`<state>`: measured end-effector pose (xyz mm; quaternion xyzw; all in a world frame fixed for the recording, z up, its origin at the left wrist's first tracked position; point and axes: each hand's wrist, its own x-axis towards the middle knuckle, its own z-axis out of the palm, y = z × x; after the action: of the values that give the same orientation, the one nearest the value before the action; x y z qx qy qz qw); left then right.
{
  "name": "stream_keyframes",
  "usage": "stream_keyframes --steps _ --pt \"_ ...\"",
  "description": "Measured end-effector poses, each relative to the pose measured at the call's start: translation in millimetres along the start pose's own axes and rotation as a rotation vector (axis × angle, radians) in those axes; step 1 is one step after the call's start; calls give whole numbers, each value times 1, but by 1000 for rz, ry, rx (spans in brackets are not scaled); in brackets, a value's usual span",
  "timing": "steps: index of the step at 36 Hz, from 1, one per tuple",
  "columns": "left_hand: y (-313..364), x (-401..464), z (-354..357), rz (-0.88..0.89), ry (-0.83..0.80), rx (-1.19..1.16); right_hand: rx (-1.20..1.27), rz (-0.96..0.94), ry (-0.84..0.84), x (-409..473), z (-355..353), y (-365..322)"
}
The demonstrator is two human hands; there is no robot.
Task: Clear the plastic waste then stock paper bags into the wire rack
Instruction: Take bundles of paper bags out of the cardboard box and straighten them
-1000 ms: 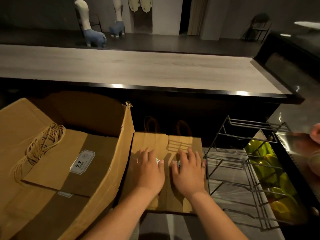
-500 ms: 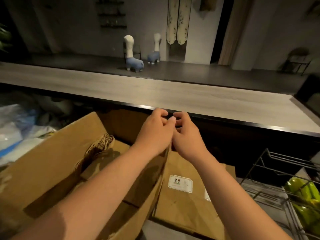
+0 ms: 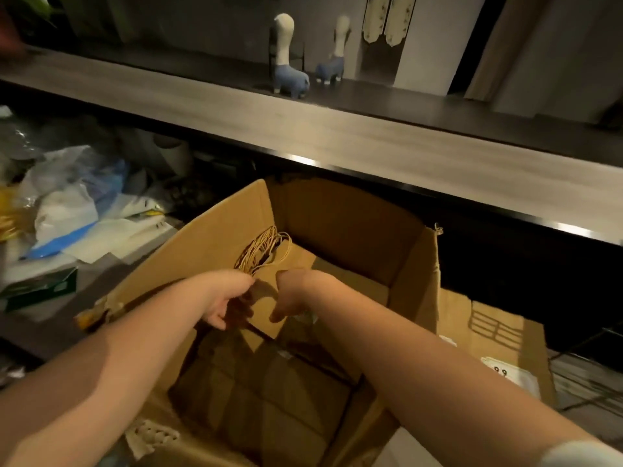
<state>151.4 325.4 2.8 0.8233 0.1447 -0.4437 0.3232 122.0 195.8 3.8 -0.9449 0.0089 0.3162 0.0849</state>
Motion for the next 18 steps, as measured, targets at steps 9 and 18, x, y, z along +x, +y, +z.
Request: stream_keyframes --steps 9,18 --pt "7 -6 -5 84 126 433 -182 100 82 11 62 28" --pt "11 0 -3 159 147 483 -314 68 95 12 77 31"
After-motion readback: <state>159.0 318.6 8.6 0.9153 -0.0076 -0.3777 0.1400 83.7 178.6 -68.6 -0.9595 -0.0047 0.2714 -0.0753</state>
